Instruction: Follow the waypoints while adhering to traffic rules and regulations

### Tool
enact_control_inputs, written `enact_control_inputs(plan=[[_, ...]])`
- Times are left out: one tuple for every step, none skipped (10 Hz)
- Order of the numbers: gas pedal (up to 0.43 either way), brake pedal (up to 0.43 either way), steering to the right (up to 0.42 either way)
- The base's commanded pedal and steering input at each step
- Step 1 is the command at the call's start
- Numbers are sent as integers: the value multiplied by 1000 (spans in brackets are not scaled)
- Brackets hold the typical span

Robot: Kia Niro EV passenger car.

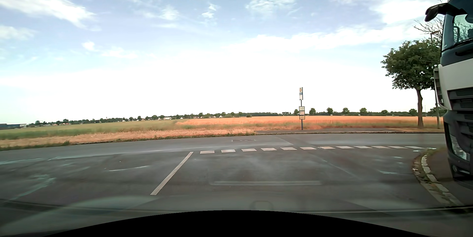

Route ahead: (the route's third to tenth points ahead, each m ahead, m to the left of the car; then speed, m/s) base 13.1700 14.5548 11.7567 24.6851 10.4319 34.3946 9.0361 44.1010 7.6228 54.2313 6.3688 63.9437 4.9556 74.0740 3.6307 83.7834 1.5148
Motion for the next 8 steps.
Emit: enact_control_inputs(plan=[[0, 0, -22], [0, 0, -22], [0, 0, -22], [0, 0, -23], [0, 0, -25], [0, 0, -24], [0, 0, -25], [0, 0, -24]])
